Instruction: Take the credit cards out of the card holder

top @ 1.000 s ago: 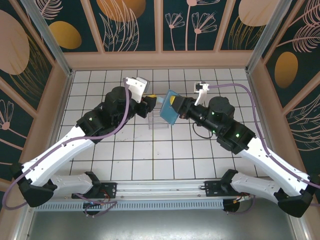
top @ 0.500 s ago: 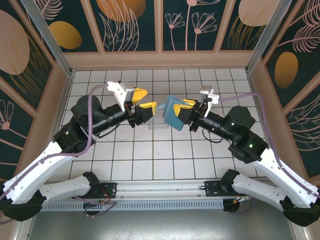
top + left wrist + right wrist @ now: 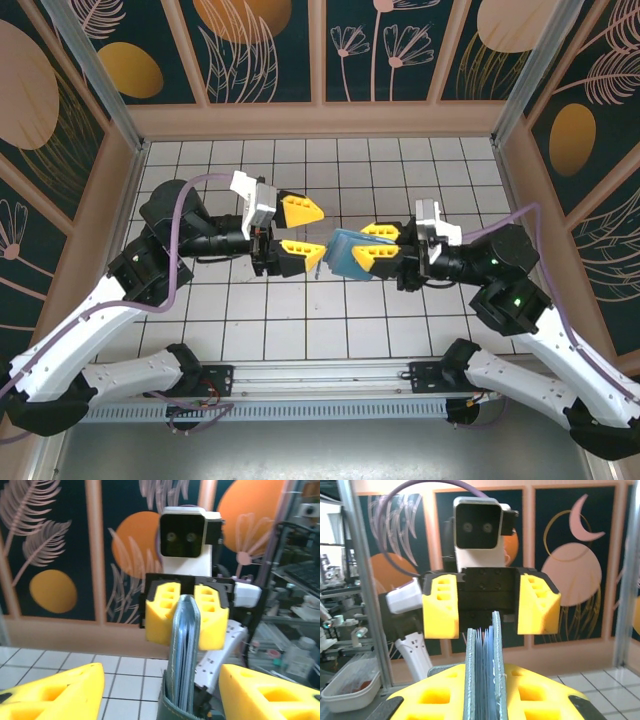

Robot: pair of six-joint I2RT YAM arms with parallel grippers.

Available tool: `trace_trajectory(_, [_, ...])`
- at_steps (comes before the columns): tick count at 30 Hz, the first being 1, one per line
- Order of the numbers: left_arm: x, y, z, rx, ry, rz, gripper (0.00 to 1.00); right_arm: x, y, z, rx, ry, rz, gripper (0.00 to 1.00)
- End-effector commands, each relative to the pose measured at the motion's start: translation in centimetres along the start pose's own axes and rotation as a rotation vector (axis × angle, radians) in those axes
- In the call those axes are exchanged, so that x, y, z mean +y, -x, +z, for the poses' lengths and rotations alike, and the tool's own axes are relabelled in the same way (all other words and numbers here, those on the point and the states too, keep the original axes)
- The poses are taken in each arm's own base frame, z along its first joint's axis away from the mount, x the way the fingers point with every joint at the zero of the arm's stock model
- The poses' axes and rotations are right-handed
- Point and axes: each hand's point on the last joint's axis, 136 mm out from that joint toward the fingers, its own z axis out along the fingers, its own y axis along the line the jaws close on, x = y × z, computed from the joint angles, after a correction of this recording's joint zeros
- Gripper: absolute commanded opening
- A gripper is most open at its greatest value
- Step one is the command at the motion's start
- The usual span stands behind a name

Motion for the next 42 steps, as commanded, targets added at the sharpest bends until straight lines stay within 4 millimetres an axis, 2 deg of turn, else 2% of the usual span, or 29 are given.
trace_trajectory(1, [-3.0,0.9,-0.2,-0.002,-0.173,0.032,0.6,2.4,2.8,-0.4,-0.073,0.106,-0.08,0.0])
trace_trajectory(7, [-2.9,0.3,0.8,0.034,-0.227,0.005,0.6,3.1,3.5,0.0,-0.081,0.153,-0.059,0.0])
trace_trajectory(12, [-2.3,-0.6,1.6,0.076,-0.247,-0.014,0.54,3.6,3.9,0.1,-0.089,0.184,-0.048,0.0])
trace_trajectory(15, [-2.2,-0.8,1.8,0.079,-0.256,-0.013,0.53,3.6,3.8,0.3,-0.085,0.185,-0.041,0.0])
trace_trajectory(21, [-2.1,-1.1,2.1,0.096,-0.269,-0.009,0.42,4.2,4.0,0.3,-0.09,0.217,-0.039,0.0])
trace_trajectory(25, [-2.0,-1.0,2.1,0.094,-0.26,-0.005,0.41,4.6,4.2,0.4,-0.09,0.234,-0.035,0.0])
trace_trajectory(31, [-1.5,-1.5,2.2,0.111,-0.231,-0.022,0.55,4.0,4.0,1.0,-0.08,0.198,-0.016,0.0])
trace_trajectory(42, [-1.7,-2.3,1.9,0.13,-0.232,-0.045,0.62,2.8,3.5,2.1,-0.061,0.142,0.019,0.0])
